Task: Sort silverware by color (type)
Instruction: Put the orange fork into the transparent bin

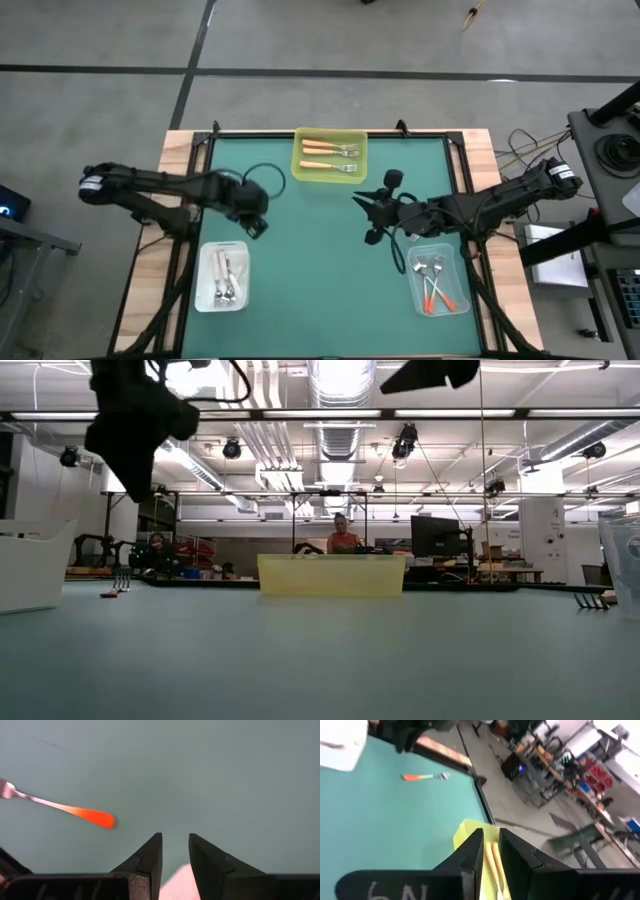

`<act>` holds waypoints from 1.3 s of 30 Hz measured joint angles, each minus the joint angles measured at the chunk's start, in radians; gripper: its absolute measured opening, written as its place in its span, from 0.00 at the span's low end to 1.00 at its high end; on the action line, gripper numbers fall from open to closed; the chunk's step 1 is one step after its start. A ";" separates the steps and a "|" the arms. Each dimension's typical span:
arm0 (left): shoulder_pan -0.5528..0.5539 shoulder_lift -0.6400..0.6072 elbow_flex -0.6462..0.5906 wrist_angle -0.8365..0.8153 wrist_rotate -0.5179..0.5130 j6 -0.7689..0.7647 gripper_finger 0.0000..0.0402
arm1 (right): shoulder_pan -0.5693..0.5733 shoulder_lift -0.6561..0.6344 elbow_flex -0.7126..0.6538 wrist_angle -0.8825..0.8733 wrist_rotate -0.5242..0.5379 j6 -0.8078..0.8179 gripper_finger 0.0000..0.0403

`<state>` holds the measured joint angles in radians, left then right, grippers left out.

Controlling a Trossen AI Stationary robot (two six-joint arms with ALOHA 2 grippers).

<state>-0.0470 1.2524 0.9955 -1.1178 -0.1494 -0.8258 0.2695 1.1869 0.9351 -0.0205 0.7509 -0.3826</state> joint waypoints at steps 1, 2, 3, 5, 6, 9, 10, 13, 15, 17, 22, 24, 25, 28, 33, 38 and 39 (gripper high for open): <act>0.033 0.001 0.000 0.000 0.000 0.026 0.19 | 0.000 -0.003 0.002 -0.028 0.009 0.020 0.13; 0.067 0.002 0.000 0.000 0.000 0.054 0.19 | 0.000 -0.008 0.003 -0.051 0.011 0.038 0.13; 0.098 0.002 -0.002 0.000 0.000 0.078 0.19 | 0.000 -0.016 0.003 -0.072 0.012 0.056 0.13; 0.153 0.004 -0.002 -0.004 -0.002 0.113 0.19 | 0.000 -0.035 0.004 -0.114 0.013 0.091 0.13; 0.179 0.007 -0.002 -0.005 -0.002 0.129 0.19 | 0.000 -0.045 0.004 -0.143 0.012 0.111 0.13; 0.237 0.015 -0.003 -0.002 -0.019 0.155 0.19 | 0.001 -0.082 0.004 -0.248 0.010 0.206 0.13; 0.249 0.018 -0.003 0.002 -0.040 0.156 0.19 | 0.002 -0.097 0.004 -0.293 0.008 0.255 0.13; 0.263 0.022 -0.003 -0.003 -0.103 0.156 0.19 | 0.003 -0.139 0.004 -0.414 0.009 0.395 0.13; 0.274 0.026 -0.003 -0.021 -0.102 0.170 0.19 | 0.003 -0.162 0.003 -0.468 0.009 0.467 0.13; 0.287 0.033 -0.003 -0.066 -0.104 0.178 0.19 | 0.003 -0.184 -0.003 -0.488 0.009 0.503 0.13; 0.331 0.067 -0.003 -0.165 -0.163 0.099 0.19 | 0.003 -0.198 -0.007 -0.472 0.011 0.507 0.13; 0.343 0.084 -0.006 -0.177 -0.184 0.069 0.19 | 0.003 -0.191 -0.007 -0.457 0.011 0.496 0.13; 0.346 0.093 -0.009 -0.176 -0.194 0.061 0.19 | 0.003 -0.189 -0.007 -0.456 0.011 0.491 0.13; 0.350 0.127 -0.021 -0.175 -0.219 0.042 0.19 | 0.003 -0.176 -0.007 -0.451 0.011 0.476 0.13; 0.350 0.176 -0.031 -0.174 -0.252 0.021 0.19 | 0.003 -0.170 -0.007 -0.446 0.010 0.455 0.13; 0.350 0.179 -0.060 -0.114 -0.255 -0.051 0.19 | 0.003 -0.170 -0.007 -0.444 0.010 0.451 0.13; 0.350 0.172 -0.079 -0.083 -0.254 -0.067 0.19 | 0.003 -0.170 -0.007 -0.442 0.010 0.450 0.13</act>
<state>0.3031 1.4241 0.9164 -1.2003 -0.4038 -0.8932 0.2722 1.0172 0.9279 -0.4620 0.7612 0.0677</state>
